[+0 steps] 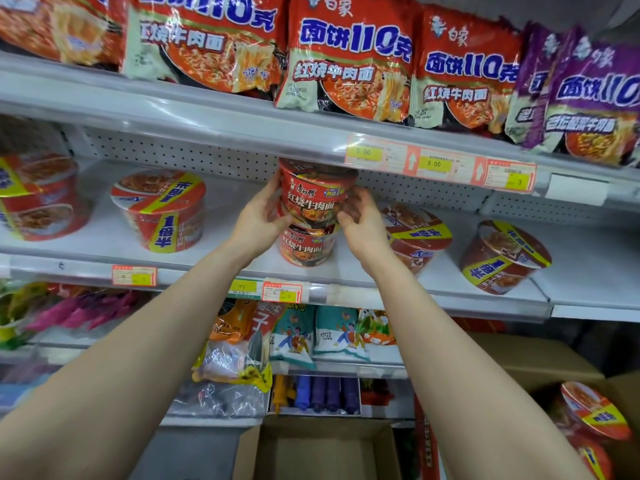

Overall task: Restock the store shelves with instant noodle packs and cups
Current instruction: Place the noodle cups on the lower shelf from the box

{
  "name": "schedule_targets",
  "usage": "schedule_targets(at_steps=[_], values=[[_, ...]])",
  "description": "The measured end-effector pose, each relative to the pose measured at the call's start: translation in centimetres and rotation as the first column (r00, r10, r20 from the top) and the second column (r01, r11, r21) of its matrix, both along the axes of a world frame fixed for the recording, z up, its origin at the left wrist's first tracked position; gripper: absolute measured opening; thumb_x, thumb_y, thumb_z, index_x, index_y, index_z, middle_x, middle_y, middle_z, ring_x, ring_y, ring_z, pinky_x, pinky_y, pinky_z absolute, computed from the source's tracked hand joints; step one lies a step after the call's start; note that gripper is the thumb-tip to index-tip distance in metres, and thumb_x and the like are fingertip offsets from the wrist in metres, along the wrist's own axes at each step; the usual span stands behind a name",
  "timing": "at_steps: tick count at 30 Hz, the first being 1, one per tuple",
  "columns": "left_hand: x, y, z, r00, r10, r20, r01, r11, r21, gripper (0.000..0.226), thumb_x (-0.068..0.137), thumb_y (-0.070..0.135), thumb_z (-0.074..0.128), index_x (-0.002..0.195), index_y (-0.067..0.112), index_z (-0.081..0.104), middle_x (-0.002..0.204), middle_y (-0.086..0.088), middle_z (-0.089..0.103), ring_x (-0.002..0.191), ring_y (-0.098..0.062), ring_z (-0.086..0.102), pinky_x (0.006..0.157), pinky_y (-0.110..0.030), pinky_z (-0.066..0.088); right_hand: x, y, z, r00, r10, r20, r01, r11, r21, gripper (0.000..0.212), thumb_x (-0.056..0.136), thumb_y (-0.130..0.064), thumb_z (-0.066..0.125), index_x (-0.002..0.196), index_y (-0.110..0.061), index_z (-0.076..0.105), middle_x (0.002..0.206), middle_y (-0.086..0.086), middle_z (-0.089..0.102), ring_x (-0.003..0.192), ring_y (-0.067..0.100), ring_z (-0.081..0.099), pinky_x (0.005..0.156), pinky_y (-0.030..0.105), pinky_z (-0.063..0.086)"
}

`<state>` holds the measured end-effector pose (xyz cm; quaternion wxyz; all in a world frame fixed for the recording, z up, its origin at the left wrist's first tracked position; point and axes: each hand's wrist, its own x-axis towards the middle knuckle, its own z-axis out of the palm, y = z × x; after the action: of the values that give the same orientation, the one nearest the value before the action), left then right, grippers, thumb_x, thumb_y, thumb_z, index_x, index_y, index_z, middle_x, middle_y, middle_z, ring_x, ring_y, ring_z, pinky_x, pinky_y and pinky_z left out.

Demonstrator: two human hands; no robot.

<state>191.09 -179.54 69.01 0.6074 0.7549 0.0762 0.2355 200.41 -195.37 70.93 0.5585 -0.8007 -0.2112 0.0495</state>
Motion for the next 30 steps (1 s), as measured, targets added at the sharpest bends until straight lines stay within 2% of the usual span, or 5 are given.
schedule_targets(at_steps=[4,11,19,26,30], values=[[0.1,0.0,-0.2,1.0,0.019,-0.008,-0.019,1.0,0.006,0.082,0.09,-0.003,0.063,0.155,0.02,0.018,0.13,0.029,0.042,0.126,0.007,0.04,0.099,-0.008,0.038,0.1,0.1,-0.3,1.0,0.002,-0.013,-0.002,1.0,0.016,0.049,0.096,0.0,0.052,0.141,-0.015,0.041,0.138,0.003,0.056,0.126,0.015,0.054,0.112,0.043,0.042],[-0.6,-1.5,-0.5,0.997,0.063,-0.042,-0.062,0.997,0.034,0.078,0.089,-0.006,0.062,0.154,0.017,0.023,0.145,0.006,0.044,0.133,-0.007,0.042,0.111,-0.027,0.036,-0.7,-0.6,-0.1,0.998,0.047,-0.034,-0.046,0.999,0.012,0.058,0.096,0.0,0.052,0.147,-0.021,0.036,0.143,0.001,0.053,0.133,0.016,0.049,0.114,0.046,0.038],[-2.0,-8.2,-0.5,0.915,0.401,-0.042,-0.398,0.915,0.064,0.049,0.093,0.009,0.062,0.141,0.014,0.047,0.134,-0.004,0.057,0.114,-0.012,0.055,0.102,-0.029,0.046,-0.9,-7.4,0.4,0.986,0.163,-0.023,-0.164,0.985,-0.052,0.061,0.098,0.001,0.05,0.152,-0.019,0.031,0.151,0.005,0.043,0.134,0.014,0.047,0.103,0.024,0.038],[-2.2,-18.2,0.0,0.919,0.389,-0.056,-0.384,0.919,0.088,0.039,0.09,0.006,0.061,0.128,0.014,0.058,0.123,-0.003,0.063,0.109,-0.013,0.062,0.094,-0.027,0.051,-0.8,-16.2,0.6,0.97,0.24,-0.043,-0.243,0.969,-0.055,0.057,0.098,0.001,0.049,0.151,-0.013,0.033,0.145,0.01,0.048,0.129,0.017,0.05,0.113,0.038,0.039],[-1.5,-23.7,0.2,0.948,0.305,-0.09,-0.302,0.952,0.046,0.039,0.092,0.006,0.061,0.129,0.017,0.057,0.13,-0.002,0.059,0.118,-0.015,0.056,0.089,-0.019,0.045,-1.0,-21.8,0.5,0.978,0.204,-0.052,-0.207,0.976,-0.071,0.056,0.099,-0.001,0.05,0.151,-0.014,0.034,0.142,0.004,0.05,0.119,0.005,0.049,0.098,0.016,0.039]])
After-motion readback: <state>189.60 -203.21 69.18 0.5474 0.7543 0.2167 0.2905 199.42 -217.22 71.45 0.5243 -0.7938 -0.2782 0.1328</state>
